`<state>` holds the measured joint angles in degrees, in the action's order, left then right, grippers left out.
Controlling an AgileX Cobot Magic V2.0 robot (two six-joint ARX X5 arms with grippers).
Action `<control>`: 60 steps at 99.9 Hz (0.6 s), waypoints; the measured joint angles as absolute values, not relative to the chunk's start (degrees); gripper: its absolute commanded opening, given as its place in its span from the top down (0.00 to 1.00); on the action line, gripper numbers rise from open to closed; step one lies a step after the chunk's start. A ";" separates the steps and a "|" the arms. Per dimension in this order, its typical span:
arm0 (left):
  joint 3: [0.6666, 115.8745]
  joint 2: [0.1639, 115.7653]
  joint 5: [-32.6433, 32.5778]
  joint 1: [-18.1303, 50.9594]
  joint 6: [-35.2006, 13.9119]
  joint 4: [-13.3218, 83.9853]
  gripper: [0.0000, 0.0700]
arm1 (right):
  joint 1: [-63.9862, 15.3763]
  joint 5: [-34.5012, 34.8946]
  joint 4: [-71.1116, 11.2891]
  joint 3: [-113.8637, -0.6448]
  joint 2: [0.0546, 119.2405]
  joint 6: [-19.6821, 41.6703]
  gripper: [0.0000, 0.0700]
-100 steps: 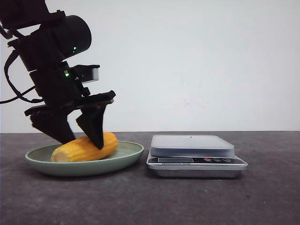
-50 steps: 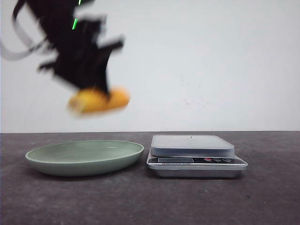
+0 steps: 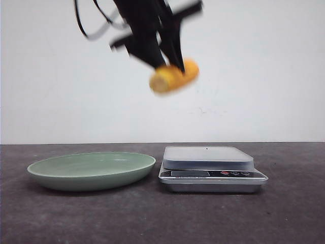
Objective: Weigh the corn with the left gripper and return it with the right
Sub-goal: 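Lift the corn cob with the left gripper and carry it over the scale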
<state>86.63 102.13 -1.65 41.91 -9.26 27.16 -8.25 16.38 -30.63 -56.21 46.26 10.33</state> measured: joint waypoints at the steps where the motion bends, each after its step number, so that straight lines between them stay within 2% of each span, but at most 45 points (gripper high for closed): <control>1: 86.63 102.56 -1.65 41.95 -9.32 27.20 0.99 | -8.25 16.38 -30.63 -56.21 46.26 10.33 0.36; 20: 86.63 108.84 -1.65 43.07 -11.42 24.95 0.99 | -8.25 16.38 -30.63 -56.21 46.26 10.33 0.36; 39: 86.63 110.34 -1.65 43.90 -12.71 21.21 0.99 | -8.25 16.38 -30.63 -56.21 46.26 10.33 0.36; 60: 86.63 112.16 -1.65 44.12 -12.91 21.74 0.99 | -8.25 16.38 -30.63 -56.18 46.26 10.33 0.36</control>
<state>86.63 112.16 -1.65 44.12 -12.91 21.74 -8.25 16.38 -30.63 -56.18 46.26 10.33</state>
